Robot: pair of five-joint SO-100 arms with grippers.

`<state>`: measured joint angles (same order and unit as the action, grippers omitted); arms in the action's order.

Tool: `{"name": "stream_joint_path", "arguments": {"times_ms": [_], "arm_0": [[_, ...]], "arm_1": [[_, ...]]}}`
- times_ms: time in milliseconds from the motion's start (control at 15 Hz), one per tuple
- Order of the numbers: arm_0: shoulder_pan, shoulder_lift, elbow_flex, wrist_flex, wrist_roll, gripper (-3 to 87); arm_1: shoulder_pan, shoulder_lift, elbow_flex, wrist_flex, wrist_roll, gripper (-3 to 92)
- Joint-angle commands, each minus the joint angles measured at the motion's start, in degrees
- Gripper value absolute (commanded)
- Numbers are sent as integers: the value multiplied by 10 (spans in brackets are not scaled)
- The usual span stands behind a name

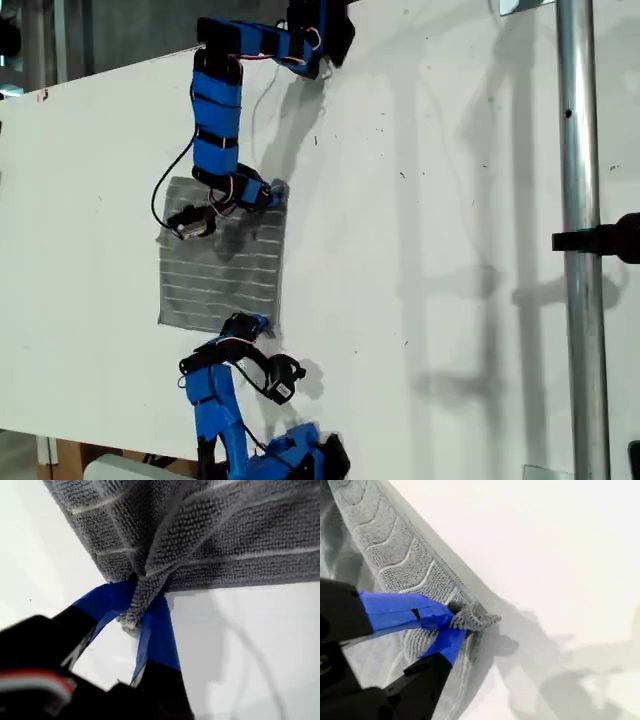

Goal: Grasp corners of a towel and fold twice.

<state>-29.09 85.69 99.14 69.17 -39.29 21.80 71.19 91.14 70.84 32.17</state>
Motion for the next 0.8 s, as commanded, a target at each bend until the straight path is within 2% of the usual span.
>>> {"name": "stream_joint_path", "arguments": {"times_ms": [0,200,333,467,600,733], "arm_0": [[81,124,14,35,-61,-26],[204,256,110,43,-184,-26],[294,349,177,43,-275,-26],[330,421,230,16,-307,-26],[254,448,247,-12,-236,-26],[117,428,238,-51,-123,-26]], "arm_1": [[-79,113,0,48,47,-2],[-219,196,-12,107,158,-2],[-315,226,-37,105,234,-2],[-341,232,-54,99,257,-2],[-265,246,-14,105,230,-2],[-131,258,35,86,167,-2]]}}
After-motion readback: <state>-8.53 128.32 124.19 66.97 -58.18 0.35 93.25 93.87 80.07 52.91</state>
